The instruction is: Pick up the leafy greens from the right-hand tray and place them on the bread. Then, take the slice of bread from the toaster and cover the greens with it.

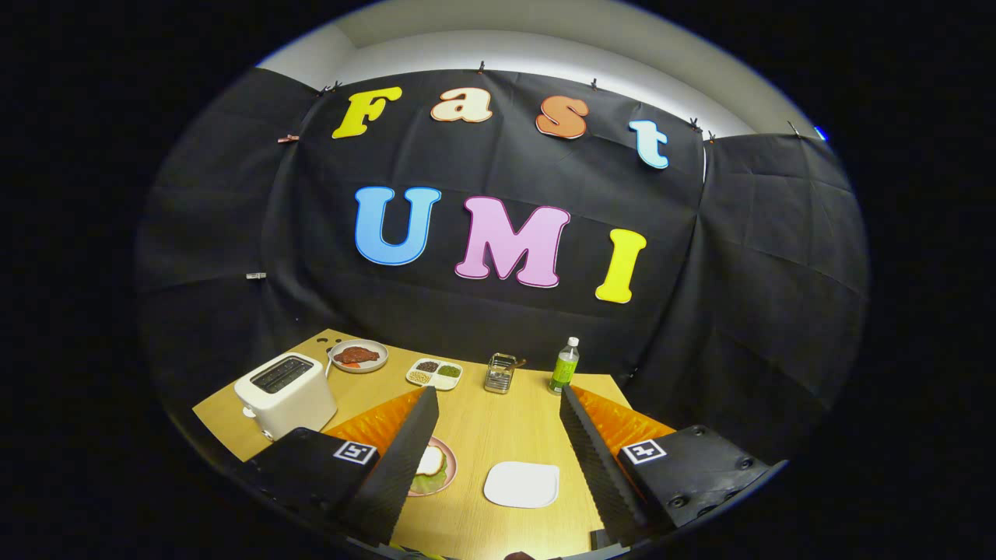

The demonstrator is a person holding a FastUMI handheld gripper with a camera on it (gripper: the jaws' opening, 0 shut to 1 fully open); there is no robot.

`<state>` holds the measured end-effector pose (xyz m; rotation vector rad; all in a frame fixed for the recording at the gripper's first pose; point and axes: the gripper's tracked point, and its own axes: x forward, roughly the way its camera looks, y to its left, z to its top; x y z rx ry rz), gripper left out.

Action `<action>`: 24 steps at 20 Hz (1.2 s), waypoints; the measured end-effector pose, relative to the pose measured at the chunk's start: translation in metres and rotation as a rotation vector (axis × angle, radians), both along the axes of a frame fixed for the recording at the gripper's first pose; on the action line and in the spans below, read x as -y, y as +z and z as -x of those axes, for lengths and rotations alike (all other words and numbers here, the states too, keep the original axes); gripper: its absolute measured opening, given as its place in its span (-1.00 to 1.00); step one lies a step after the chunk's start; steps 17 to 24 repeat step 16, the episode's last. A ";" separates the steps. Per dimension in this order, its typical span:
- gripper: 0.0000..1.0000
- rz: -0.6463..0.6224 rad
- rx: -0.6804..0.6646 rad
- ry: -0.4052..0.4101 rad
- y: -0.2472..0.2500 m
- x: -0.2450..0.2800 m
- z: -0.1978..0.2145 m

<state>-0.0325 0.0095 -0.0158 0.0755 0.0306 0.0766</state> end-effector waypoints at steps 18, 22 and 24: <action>0.96 0.026 0.033 0.060 0.002 0.010 -0.016; 0.96 0.026 0.033 0.060 0.002 0.010 -0.016; 0.96 0.026 0.033 0.060 0.002 0.010 -0.016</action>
